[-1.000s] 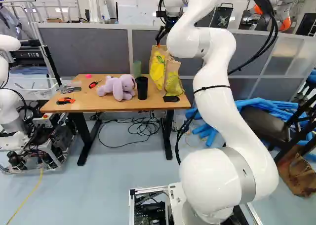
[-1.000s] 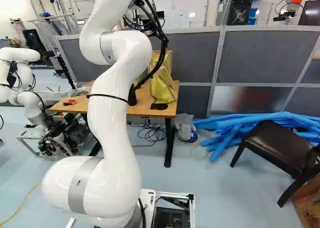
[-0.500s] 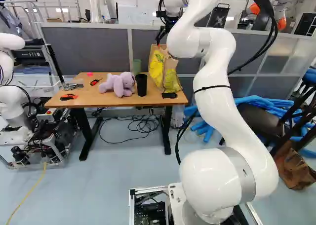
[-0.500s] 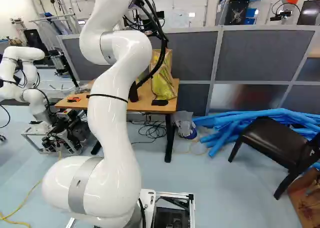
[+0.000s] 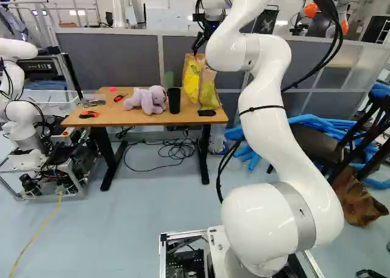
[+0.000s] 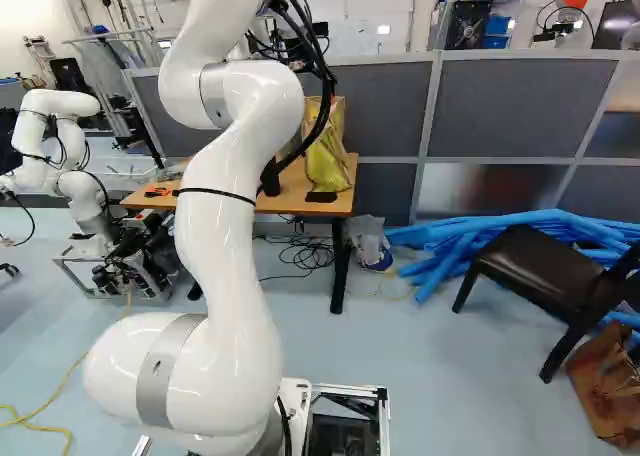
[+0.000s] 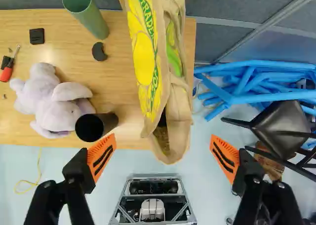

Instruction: Pick up the bag on the ground and place it on the table

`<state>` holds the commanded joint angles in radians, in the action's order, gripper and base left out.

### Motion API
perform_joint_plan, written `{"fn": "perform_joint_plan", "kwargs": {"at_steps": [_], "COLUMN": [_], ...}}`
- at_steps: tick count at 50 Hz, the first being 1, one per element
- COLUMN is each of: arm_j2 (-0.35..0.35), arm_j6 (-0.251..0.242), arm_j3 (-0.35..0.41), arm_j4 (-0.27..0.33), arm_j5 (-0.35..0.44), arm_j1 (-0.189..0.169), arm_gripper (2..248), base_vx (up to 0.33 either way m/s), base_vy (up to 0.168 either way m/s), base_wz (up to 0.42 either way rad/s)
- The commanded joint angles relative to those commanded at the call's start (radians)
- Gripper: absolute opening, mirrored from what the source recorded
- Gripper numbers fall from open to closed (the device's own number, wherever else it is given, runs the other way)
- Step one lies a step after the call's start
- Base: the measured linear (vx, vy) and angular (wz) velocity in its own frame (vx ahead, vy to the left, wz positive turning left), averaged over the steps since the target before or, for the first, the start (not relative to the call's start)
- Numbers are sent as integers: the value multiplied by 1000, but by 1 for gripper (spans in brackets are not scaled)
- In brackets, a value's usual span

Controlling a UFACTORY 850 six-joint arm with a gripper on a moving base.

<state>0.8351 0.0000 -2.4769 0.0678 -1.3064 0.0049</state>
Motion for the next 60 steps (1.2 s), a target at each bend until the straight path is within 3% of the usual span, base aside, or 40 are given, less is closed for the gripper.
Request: {"fn": "perform_joint_plan", "kwargs": {"at_steps": [37, 60], "arm_j2": [0, -4], "arm_j6": [0, 0], "arm_j3": [0, 8], "arm_j4": [0, 0], "arm_j5": [0, 7], "arm_j1": [0, 0], "arm_gripper": [247, 247], "base_vx": [-122, 6], "base_vy": [-3, 0], "base_wz": [1, 0]}}
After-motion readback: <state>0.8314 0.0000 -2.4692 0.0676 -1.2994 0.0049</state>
